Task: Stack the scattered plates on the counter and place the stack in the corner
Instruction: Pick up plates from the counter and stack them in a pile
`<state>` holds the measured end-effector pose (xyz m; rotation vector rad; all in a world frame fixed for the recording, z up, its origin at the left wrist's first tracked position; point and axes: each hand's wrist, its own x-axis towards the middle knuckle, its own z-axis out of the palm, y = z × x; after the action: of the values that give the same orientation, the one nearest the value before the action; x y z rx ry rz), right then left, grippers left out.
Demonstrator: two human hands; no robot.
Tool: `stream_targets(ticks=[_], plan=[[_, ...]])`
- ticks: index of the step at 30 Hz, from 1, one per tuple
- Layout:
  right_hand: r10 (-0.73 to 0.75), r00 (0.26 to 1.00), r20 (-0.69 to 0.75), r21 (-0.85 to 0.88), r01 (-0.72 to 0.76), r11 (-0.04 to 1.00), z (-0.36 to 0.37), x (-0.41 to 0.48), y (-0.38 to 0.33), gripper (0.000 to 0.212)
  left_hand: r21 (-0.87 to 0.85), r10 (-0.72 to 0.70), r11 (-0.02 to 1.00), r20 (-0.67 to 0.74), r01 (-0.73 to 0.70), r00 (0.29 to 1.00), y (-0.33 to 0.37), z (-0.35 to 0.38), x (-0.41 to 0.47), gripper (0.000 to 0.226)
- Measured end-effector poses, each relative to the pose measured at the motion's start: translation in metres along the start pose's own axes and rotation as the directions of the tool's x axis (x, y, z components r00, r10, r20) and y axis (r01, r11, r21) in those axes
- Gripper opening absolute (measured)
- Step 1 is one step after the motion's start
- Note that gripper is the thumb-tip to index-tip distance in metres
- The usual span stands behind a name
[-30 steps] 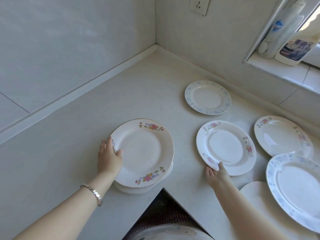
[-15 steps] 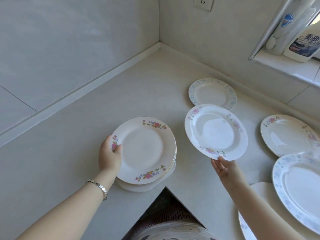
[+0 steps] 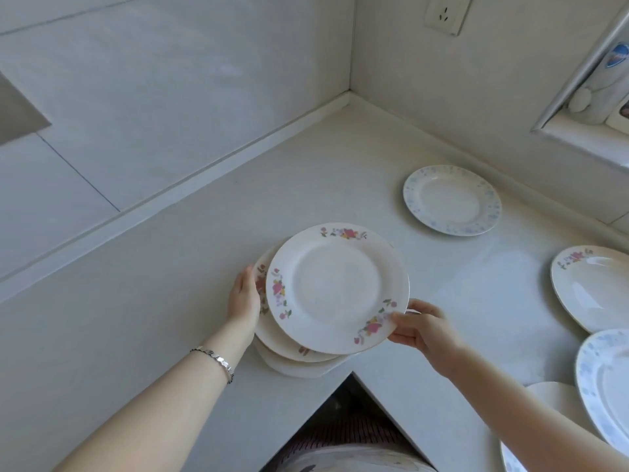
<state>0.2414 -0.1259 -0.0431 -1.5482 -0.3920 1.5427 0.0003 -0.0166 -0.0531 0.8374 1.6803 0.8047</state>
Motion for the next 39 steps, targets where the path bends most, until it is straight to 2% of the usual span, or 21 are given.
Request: stream_targets(ticks=[4, 7, 8, 10, 11, 15, 17, 19, 20, 22, 24, 26, 27, 29, 33, 36, 39], plan=[[-0.001, 1.000, 0.010, -0.073, 0.002, 0.997, 0.006, 0.003, 0.006, 0.013, 0.030, 0.007, 1.000, 0.020, -0.008, 1.000, -0.002, 0.000, 0.003, 0.049], [-0.075, 0.997, -0.018, -0.247, 0.069, 0.967, 0.012, 0.008, 0.006, 0.007, 0.091, 0.051, 0.995, -0.013, -0.049, 0.999, 0.001, 0.003, 0.001, 0.045], [-0.122, 0.992, -0.025, -0.361, 0.105, 0.927, 0.014, 0.011, 0.006, 0.005, 0.111, 0.067, 0.992, -0.020, -0.065, 0.998, 0.000, 0.003, 0.001, 0.044], [-0.212, 0.977, -0.005, -0.609, 0.165, 0.776, 0.017, 0.017, 0.007, 0.014, 0.126, 0.081, 0.989, -0.026, -0.077, 0.996, 0.000, 0.003, 0.001, 0.045], [-0.238, 0.971, 0.012, -0.681, 0.182, 0.709, 0.019, 0.021, 0.009, 0.020, 0.128, 0.073, 0.989, -0.031, -0.068, 0.997, -0.001, 0.004, 0.002, 0.047], [-0.304, 0.952, 0.043, -0.725, 0.239, 0.646, 0.022, 0.032, 0.010, 0.039, 0.251, 0.079, 0.966, -0.066, -0.060, 0.995, -0.004, 0.004, 0.009, 0.043], [-0.248, 0.966, 0.072, -0.711, 0.224, 0.666, 0.016, 0.036, 0.001, 0.040, 0.322, 0.089, 0.945, -0.074, -0.060, 0.993, -0.002, 0.005, 0.012, 0.046], [-0.186, 0.983, 0.008, -0.637, 0.148, 0.757, 0.003, 0.047, -0.014, 0.036, 0.386, 0.108, 0.920, -0.080, -0.069, 0.991, -0.002, 0.007, 0.014, 0.052], [-0.164, 0.983, -0.085, -0.534, 0.094, 0.840, -0.005, 0.058, -0.025, 0.034, 0.407, 0.123, 0.910, -0.088, -0.078, 0.988, -0.001, 0.010, 0.015, 0.053], [-0.033, 0.951, -0.309, -0.152, -0.015, 0.988, -0.027, 0.091, -0.047, 0.031, 0.449, 0.145, 0.890, -0.111, -0.080, 0.983, -0.001, 0.014, 0.017, 0.053], [0.164, 0.914, -0.371, 0.228, -0.082, 0.970, -0.049, 0.123, -0.067, 0.046, 0.475, 0.141, 0.878, -0.133, -0.062, 0.981, 0.000, 0.016, 0.019, 0.049], [0.288, 0.883, -0.369, 0.439, -0.108, 0.892, -0.068, 0.151, -0.081, 0.063, 0.502, 0.136, 0.864, -0.158, -0.039, 0.978, 0.002, 0.019, 0.021, 0.044], [0.314, 0.877, -0.362, 0.503, -0.100, 0.859, -0.075, 0.161, -0.086, 0.065, 0.517, 0.133, 0.856, -0.170, -0.027, 0.976, 0.002, 0.020, 0.023, 0.044], [0.312, 0.880, -0.358, 0.553, -0.069, 0.830, -0.082, 0.176, -0.091, 0.056, 0.519, 0.119, 0.855, -0.196, 0.000, 0.973, 0.003, 0.021, 0.025, 0.042], [0.264, 0.900, -0.346, 0.625, 0.011, 0.780, -0.081, 0.194, -0.098, 0.018, 0.482, 0.075, 0.875, -0.203, 0.033, 0.976, 0.005, 0.021, 0.027, 0.030], [0.274, 0.899, -0.342, 0.666, 0.026, 0.745, -0.086, 0.205, -0.098, 0.023, 0.458, 0.064, 0.888, -0.191, 0.031, 0.979, 0.006, 0.021, 0.026, 0.028], [0.251, 0.899, -0.358, 0.632, 0.035, 0.775, -0.092, 0.208, -0.097, 0.028, 0.436, 0.056, 0.899, -0.194, 0.035, 0.979, 0.007, 0.021, 0.025, 0.028]])
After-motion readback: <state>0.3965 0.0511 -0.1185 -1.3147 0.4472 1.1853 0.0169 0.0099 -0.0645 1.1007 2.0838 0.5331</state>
